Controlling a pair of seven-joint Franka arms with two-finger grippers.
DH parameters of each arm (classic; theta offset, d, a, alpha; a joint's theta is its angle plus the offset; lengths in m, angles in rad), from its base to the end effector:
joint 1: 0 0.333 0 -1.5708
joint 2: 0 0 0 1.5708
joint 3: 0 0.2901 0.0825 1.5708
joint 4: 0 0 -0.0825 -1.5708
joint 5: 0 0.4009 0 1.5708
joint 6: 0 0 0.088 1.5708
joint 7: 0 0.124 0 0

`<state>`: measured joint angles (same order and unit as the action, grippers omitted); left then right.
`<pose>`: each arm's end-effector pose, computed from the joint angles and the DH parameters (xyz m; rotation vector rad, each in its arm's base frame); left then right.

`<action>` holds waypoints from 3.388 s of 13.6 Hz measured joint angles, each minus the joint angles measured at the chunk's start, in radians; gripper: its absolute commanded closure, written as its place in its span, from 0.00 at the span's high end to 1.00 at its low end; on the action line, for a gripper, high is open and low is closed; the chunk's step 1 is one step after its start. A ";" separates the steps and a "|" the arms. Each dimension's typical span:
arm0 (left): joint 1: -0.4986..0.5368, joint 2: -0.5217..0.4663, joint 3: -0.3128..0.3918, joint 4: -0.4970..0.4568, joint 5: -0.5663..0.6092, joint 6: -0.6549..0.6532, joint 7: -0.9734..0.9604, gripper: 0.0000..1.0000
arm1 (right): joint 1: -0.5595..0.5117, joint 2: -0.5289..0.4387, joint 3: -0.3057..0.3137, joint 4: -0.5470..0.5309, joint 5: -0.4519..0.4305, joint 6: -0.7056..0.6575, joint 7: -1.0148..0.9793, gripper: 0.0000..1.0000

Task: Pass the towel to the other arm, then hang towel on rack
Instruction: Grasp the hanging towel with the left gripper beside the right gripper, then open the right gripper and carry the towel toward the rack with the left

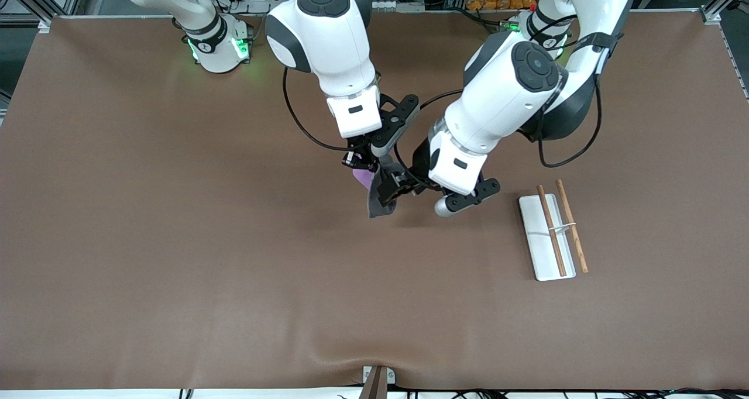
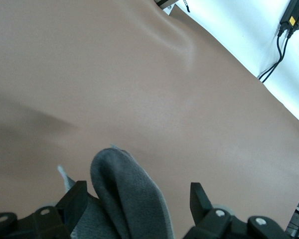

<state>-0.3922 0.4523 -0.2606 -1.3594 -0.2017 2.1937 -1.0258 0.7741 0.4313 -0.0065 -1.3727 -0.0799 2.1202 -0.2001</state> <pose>0.5994 -0.4278 0.4711 2.5693 0.6649 0.0621 0.5263 0.5024 0.4594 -2.7083 -1.4788 -0.5057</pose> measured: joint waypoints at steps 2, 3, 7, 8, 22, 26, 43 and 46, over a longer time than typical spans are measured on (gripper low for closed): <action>0.011 -0.001 0.004 0.004 0.000 -0.052 -0.019 0.79 | 0.000 0.000 0.000 0.000 0.000 0.000 0.000 0.00; 0.018 -0.001 0.006 0.006 -0.002 -0.091 -0.050 0.75 | 0.000 0.000 0.000 0.000 0.001 0.000 0.000 0.00; 0.028 0.000 0.006 -0.014 -0.045 -0.149 -0.240 0.65 | 0.000 0.000 -0.001 0.000 0.001 0.000 0.000 0.00; 0.028 0.000 0.006 -0.029 -0.063 -0.150 -0.266 0.63 | 0.000 0.000 -0.001 0.000 0.001 0.000 0.000 0.00; 0.053 0.004 0.008 -0.096 -0.192 -0.150 -0.366 0.26 | 0.000 0.000 -0.001 0.000 0.002 0.000 0.000 0.00; 0.052 0.014 0.007 -0.097 -0.193 -0.150 -0.367 0.00 | 0.000 0.000 -0.001 0.001 0.003 0.000 0.001 0.00; 0.252 -0.109 0.021 -0.051 -0.098 -0.339 0.089 0.00 | -0.004 -0.003 -0.018 0.005 0.007 -0.006 0.014 1.00; 0.331 -0.108 0.024 -0.059 0.001 -0.398 0.341 0.00 | -0.081 -0.016 -0.031 0.016 0.007 -0.094 0.023 1.00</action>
<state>-0.0612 0.3448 -0.2371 -1.4186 -0.2005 1.7959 -0.6847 0.6934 0.4151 -0.0373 -1.3568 -0.0731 2.0265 -0.1774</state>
